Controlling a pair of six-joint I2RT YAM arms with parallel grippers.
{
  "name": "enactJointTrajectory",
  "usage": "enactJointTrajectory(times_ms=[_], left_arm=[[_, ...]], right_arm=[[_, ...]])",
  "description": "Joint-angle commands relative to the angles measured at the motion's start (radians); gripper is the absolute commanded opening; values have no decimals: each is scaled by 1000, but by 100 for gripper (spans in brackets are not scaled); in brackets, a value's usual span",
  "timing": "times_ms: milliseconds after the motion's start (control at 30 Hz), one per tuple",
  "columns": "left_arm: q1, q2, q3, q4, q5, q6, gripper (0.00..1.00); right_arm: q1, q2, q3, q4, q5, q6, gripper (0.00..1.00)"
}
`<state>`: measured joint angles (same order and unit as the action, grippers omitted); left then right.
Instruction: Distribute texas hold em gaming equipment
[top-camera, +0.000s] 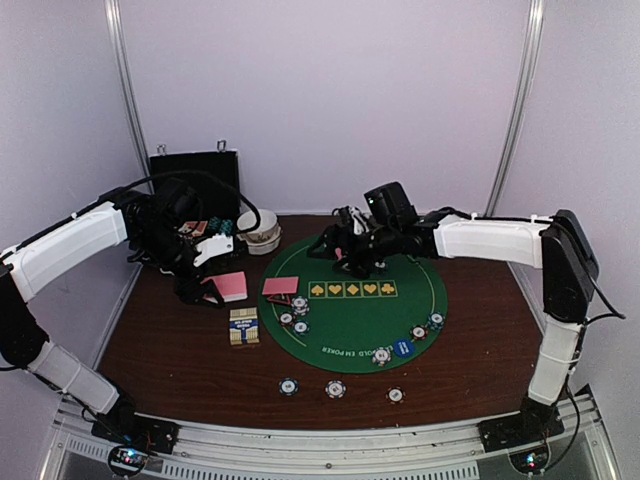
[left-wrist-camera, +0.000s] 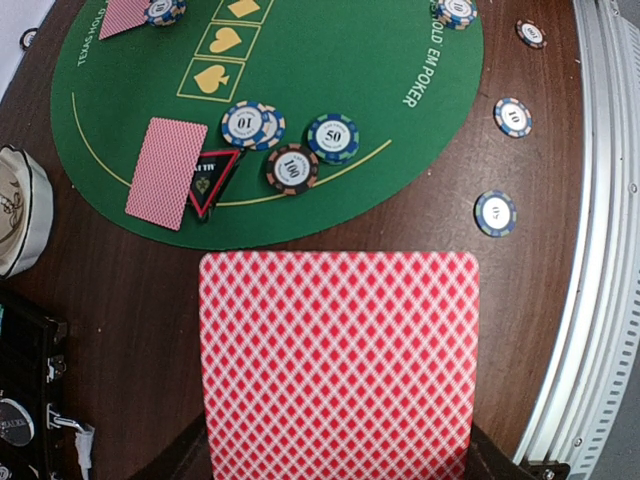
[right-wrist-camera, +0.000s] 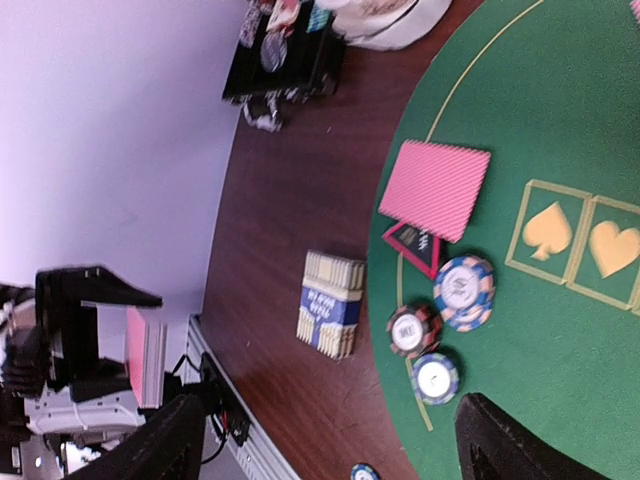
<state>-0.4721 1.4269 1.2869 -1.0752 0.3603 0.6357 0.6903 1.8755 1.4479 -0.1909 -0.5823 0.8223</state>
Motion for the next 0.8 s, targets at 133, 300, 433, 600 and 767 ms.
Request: enactJointTrajectory(times_ms=[133, 300, 433, 600, 767], left_arm=[[3, -18, 32, 5, 30, -15, 0], [3, -15, 35, 6, 32, -16, 0], [3, -17, 38, 5, 30, -16, 0], [3, -11, 44, 2, 29, -14, 0], [3, -8, 47, 1, 32, -13, 0]], right_arm=[[140, 5, -78, 406, -103, 264, 91], [192, 85, -24, 475, -125, 303, 90], [214, 145, 24, 513, -147, 333, 89], [239, 207, 98, 519, -185, 346, 88], [252, 248, 132, 537, -199, 362, 88]])
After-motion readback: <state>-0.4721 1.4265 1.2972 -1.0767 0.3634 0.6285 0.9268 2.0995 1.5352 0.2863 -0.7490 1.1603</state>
